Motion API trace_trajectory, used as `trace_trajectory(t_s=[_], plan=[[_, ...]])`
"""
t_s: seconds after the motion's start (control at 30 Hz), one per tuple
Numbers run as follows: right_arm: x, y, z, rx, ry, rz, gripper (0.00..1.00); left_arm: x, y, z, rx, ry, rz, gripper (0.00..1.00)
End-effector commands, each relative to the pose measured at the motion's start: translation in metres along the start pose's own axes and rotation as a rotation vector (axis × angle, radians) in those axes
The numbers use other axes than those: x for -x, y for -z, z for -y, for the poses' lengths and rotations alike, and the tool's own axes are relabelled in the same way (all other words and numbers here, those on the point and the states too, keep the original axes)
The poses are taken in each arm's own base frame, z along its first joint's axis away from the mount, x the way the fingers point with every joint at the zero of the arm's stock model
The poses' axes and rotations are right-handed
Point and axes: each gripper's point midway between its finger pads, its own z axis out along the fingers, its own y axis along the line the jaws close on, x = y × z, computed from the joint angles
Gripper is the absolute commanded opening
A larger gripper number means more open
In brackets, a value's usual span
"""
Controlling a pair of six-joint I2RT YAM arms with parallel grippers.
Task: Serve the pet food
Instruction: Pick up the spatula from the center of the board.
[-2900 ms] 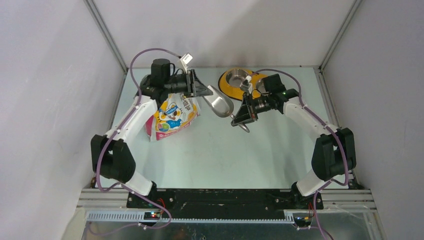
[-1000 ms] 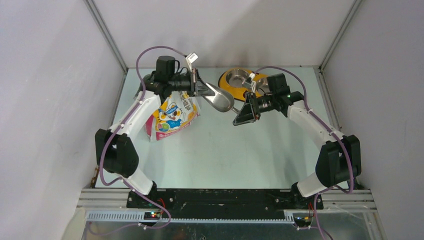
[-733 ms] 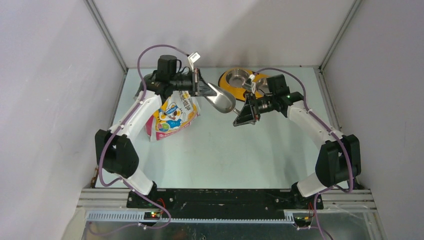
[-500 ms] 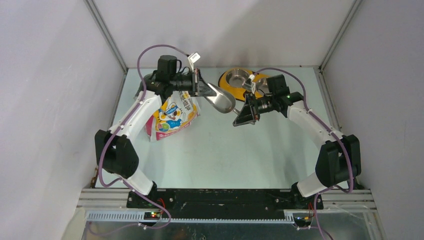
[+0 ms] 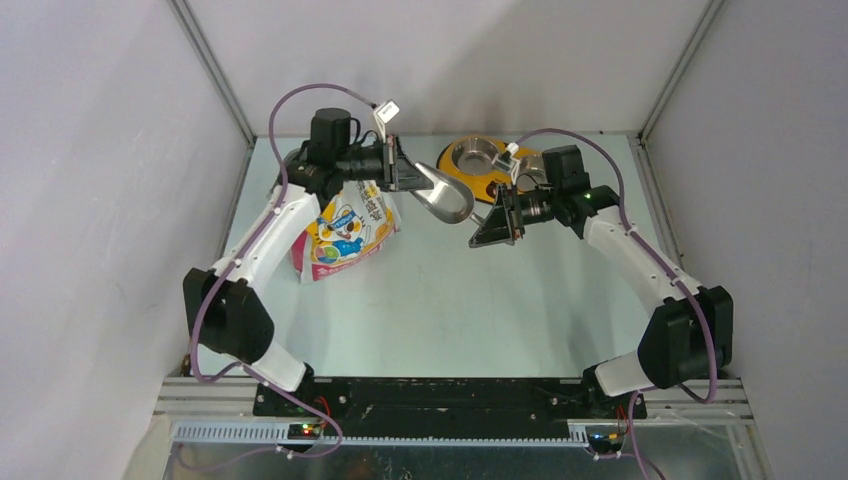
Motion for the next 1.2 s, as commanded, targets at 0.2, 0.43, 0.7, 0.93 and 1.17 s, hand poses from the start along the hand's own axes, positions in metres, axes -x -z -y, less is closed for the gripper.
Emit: trace_trajectory(t_s=[0.2,0.43,0.7,0.93,1.17], plan=[[0.035,0.027,-0.016,0.009,0.015,0.127,0.00,0.002,0.016,0.007,0.019,-0.064,0.029,0.02],[0.039,0.030,-0.019,0.011,0.011,0.144,0.00,-0.001,0.018,0.009,0.016,-0.071,0.025,0.00],[0.045,0.038,-0.018,-0.031,0.003,0.176,0.00,-0.006,0.022,0.013,0.017,-0.099,0.022,0.00],[0.046,0.042,-0.019,-0.067,0.003,0.173,0.00,0.010,0.034,0.017,0.048,-0.107,0.061,0.36],[0.042,0.047,-0.011,-0.151,0.012,0.188,0.00,0.100,0.114,0.017,0.220,-0.183,0.323,0.83]])
